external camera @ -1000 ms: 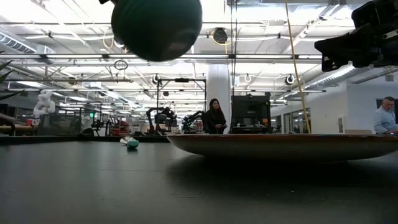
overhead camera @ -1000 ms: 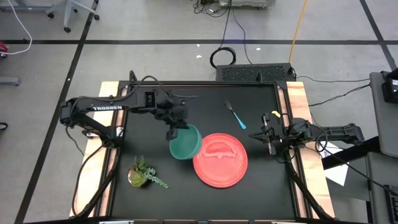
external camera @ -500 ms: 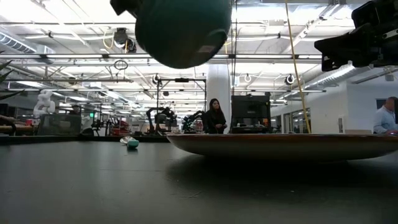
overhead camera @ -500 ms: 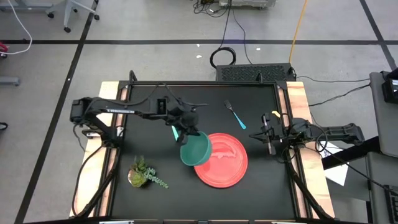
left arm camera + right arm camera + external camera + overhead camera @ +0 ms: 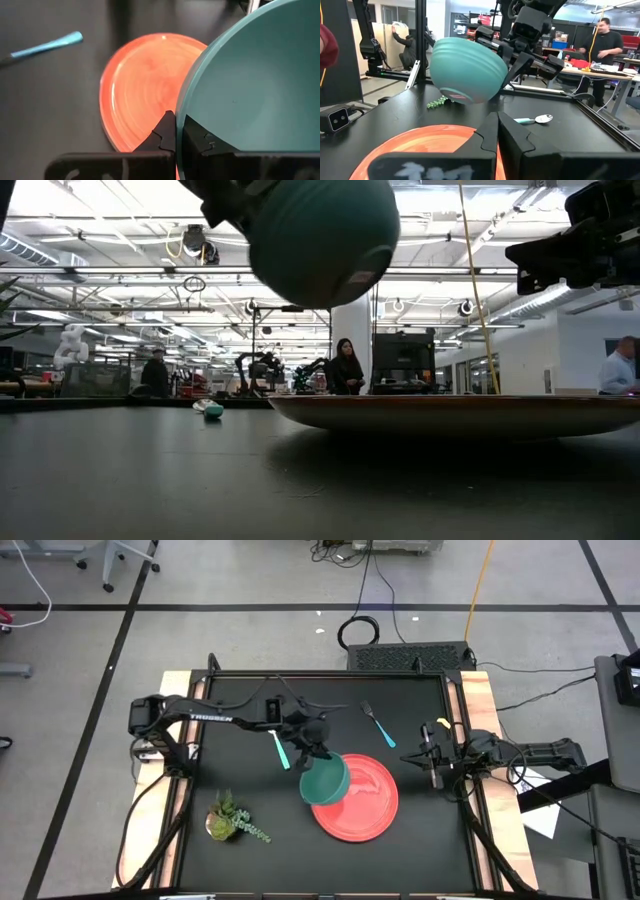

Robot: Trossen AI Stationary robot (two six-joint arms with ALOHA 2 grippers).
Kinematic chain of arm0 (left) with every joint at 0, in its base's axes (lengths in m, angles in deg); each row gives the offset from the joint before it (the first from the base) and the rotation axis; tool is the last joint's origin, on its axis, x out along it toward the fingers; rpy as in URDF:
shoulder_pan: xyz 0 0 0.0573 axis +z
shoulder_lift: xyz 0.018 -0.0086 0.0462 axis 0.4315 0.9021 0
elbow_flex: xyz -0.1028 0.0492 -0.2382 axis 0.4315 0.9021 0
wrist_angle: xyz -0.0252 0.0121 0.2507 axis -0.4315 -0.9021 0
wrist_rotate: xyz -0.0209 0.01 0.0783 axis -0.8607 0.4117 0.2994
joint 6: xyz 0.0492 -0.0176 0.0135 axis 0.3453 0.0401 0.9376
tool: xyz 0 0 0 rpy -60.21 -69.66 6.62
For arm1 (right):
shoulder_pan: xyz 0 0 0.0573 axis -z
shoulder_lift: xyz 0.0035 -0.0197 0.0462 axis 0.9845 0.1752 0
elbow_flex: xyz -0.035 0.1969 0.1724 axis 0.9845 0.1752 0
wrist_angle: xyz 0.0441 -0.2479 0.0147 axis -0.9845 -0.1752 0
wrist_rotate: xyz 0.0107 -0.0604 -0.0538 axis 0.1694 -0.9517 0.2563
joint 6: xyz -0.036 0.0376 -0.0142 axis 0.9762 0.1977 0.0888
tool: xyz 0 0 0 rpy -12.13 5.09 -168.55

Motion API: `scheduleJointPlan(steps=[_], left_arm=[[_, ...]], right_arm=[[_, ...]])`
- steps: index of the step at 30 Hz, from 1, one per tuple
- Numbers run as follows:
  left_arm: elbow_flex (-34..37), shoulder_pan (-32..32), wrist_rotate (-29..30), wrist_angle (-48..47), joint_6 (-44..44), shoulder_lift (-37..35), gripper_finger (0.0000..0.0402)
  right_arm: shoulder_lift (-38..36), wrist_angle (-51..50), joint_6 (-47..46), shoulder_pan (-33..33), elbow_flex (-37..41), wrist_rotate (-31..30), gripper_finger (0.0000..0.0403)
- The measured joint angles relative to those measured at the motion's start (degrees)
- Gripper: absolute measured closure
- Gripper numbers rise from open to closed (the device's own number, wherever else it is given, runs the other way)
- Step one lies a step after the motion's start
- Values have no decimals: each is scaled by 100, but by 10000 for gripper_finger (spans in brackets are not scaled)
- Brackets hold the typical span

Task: Pick and place plate/cup/fork/spoon on tray
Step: Put the green bowl on top of the orange plate

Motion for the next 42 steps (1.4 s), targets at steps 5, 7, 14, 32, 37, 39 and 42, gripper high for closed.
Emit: scheduleJointPlan(steps=[5,7,14,32,37,39,42], left_arm=[[-822,2,44,-543,115,463,399],[-1295,3,45,-928,208,730,399],[-2899,28,35,-2200,547,1659,399],[-4558,-106,-338,-3266,710,3254,399],[-4563,-191,460,-3651,658,3258,399],[-4563,-233,790,-3830,590,3259,399],[-4563,-316,1110,-3959,476,3259,399]], right_arm=[[0,0,18,-2,0,-1,403],[2,0,21,0,0,-1,403],[20,0,4,0,0,-1,403],[39,-29,-17,0,2,-1,403],[39,-28,-17,0,0,-1,403],[39,-28,-17,0,0,1,403],[39,-18,-17,0,1,1,403]])
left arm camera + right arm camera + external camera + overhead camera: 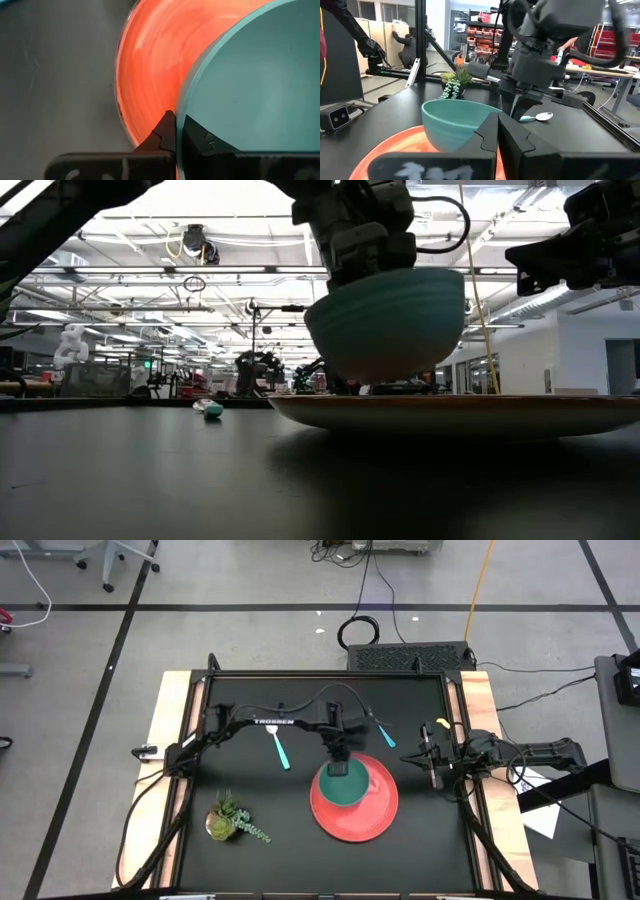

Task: Pick and place plate/cup/fork/spoon on tray
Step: Put the green bowl on top of the orange plate

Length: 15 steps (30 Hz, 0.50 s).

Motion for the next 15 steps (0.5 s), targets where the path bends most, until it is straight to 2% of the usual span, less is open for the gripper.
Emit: scheduleJointPlan(steps=[15], left_arm=[[0,-212,9,-275,-251,0,399]], right_arm=[[0,6,-2,0,-1,-2,403]])
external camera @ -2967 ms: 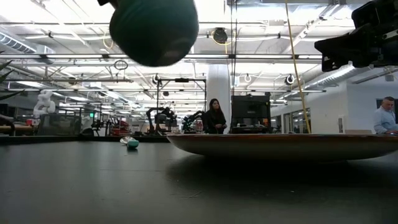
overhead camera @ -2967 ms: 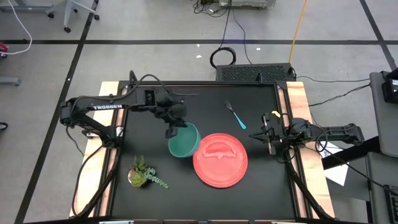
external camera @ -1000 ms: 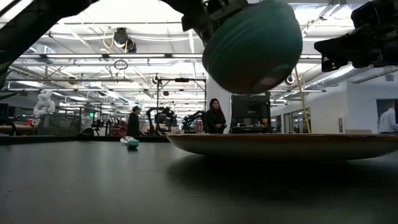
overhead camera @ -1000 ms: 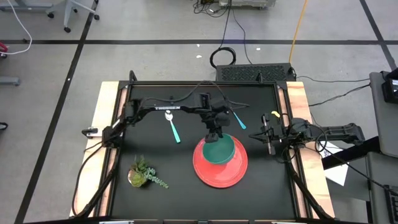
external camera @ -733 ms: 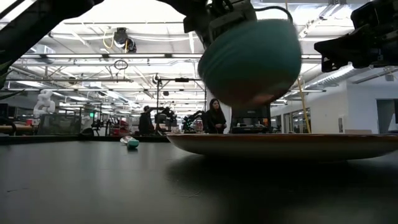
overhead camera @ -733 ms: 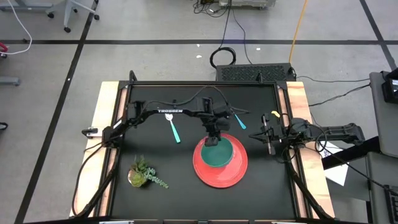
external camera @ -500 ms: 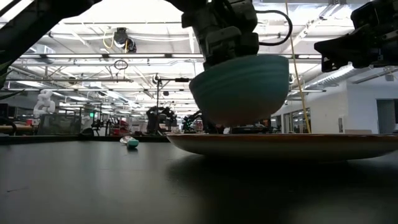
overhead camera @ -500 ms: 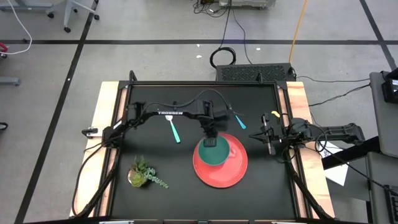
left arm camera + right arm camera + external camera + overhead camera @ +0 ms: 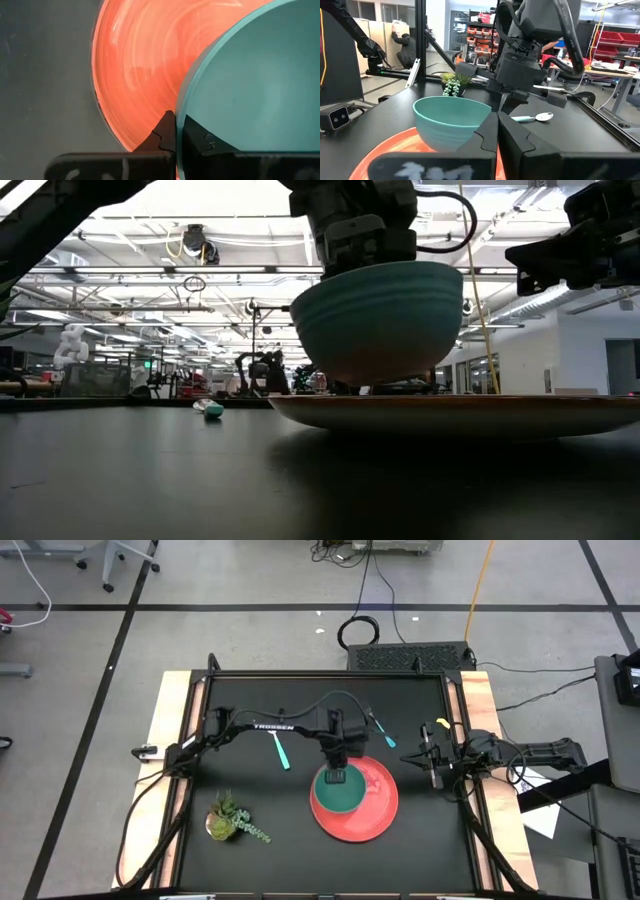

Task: Pick and place plate/cup/fork/spoon on tray
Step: Put the green bowl on top of the orange plate

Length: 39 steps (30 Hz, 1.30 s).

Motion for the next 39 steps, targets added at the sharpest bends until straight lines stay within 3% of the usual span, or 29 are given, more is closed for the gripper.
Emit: scheduleJointPlan(steps=[39], left_arm=[[258,-237,668,285,-70,174,399]], right_arm=[[2,-40,-4,0,1,0,403]])
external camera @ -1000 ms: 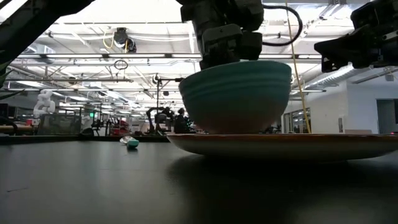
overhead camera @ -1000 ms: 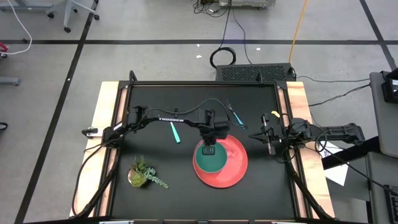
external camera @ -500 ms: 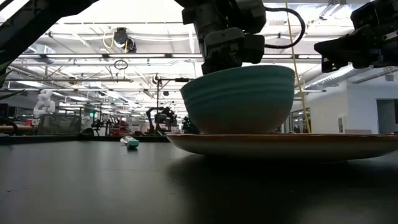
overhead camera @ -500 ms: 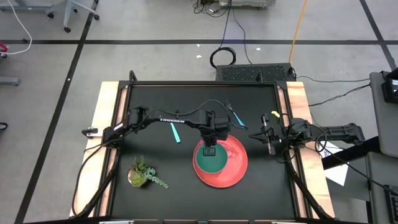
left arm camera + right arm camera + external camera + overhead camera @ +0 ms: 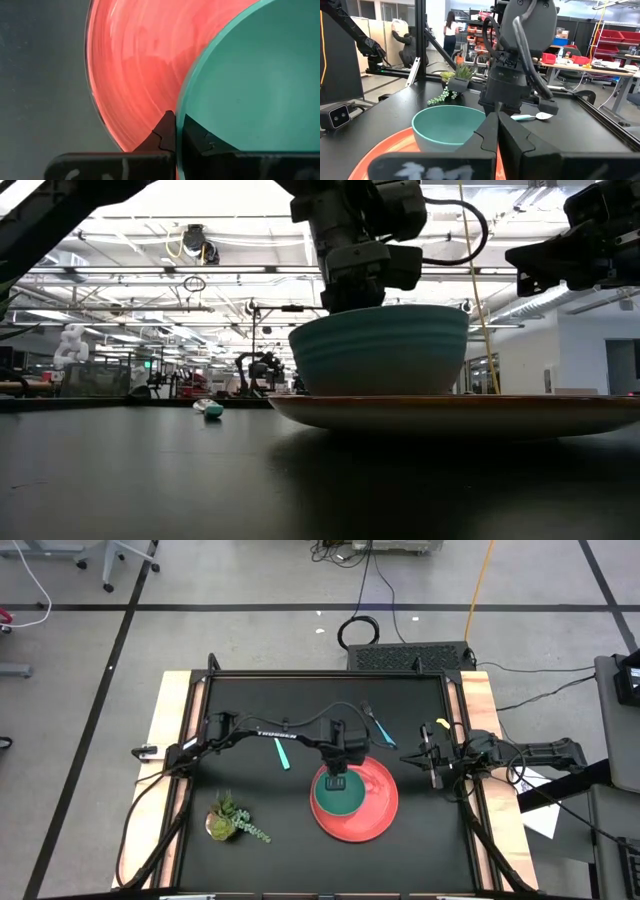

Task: Pick and place plate/cup/fork/spoon on tray
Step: Put the green bowl on top of the orange plate

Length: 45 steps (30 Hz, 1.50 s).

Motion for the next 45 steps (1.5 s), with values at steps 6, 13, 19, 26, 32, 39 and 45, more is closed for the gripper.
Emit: scheduleJointPlan(steps=[6,13,19,26,32,39,45], left_arm=[[28,-45,137,80,3,-8,398],[30,-116,354,179,15,-8,396],[103,-131,380,370,43,-3,392],[181,-131,366,591,44,-1,395],[201,-120,310,613,99,32,358],[203,-133,267,589,93,34,354],[203,-142,385,595,140,34,348]], right_arm=[[0,1,0,-1,0,0,403],[0,2,0,0,1,2,403],[0,1,-2,0,0,2,403],[2,-2,-91,-2,-1,0,403],[2,-2,-127,-1,1,2,403],[2,-2,-129,-2,-1,2,403],[2,-2,-129,0,-1,2,403]])
